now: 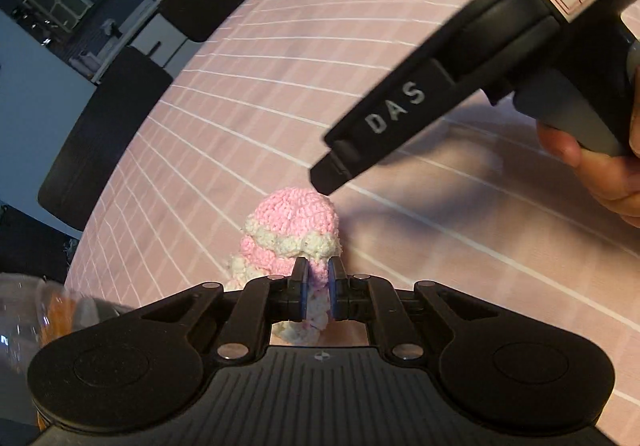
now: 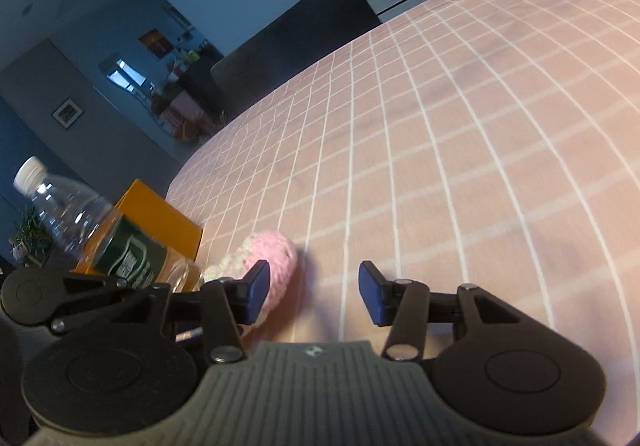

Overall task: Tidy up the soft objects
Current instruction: 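Grasp the knitted pad edge with the right gripper, then with the left gripper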

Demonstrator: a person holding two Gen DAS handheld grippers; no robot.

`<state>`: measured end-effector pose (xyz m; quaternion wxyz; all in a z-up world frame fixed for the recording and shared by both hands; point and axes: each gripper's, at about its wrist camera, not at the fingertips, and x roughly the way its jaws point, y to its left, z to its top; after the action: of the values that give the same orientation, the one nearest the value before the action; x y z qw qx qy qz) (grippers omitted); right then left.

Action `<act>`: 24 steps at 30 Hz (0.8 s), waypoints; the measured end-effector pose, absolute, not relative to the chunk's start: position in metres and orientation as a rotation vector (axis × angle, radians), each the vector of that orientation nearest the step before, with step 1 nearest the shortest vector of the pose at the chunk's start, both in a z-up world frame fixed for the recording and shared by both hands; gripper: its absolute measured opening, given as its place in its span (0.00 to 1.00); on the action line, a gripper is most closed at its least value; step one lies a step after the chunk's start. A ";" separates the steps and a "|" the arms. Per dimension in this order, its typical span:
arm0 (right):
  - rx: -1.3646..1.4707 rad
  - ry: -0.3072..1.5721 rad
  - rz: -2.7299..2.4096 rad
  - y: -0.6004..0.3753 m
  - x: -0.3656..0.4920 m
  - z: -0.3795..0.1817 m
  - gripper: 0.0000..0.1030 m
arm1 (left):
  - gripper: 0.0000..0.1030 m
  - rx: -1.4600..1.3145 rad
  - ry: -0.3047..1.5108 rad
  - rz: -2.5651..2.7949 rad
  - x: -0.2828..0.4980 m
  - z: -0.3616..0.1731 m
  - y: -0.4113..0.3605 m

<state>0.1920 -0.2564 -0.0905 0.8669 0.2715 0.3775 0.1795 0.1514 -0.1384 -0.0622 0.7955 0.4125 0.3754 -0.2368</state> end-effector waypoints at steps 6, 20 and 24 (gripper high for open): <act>0.563 0.823 0.364 -0.268 0.149 -0.094 0.52 | 0.10 0.810 0.720 -0.577 0.096 -0.068 -0.149; 0.419 0.836 0.345 -0.262 0.080 -0.088 0.07 | 0.40 0.432 0.592 -0.580 0.031 -0.066 -0.108; 0.384 0.810 0.315 -0.264 0.060 -0.084 0.14 | 0.53 0.237 0.591 -0.557 0.023 -0.057 -0.086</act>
<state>0.0604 -0.2635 -0.0835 0.8893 0.1849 0.3900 0.1514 0.0232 -0.0858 -0.0571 0.9119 0.1149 0.2866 -0.2703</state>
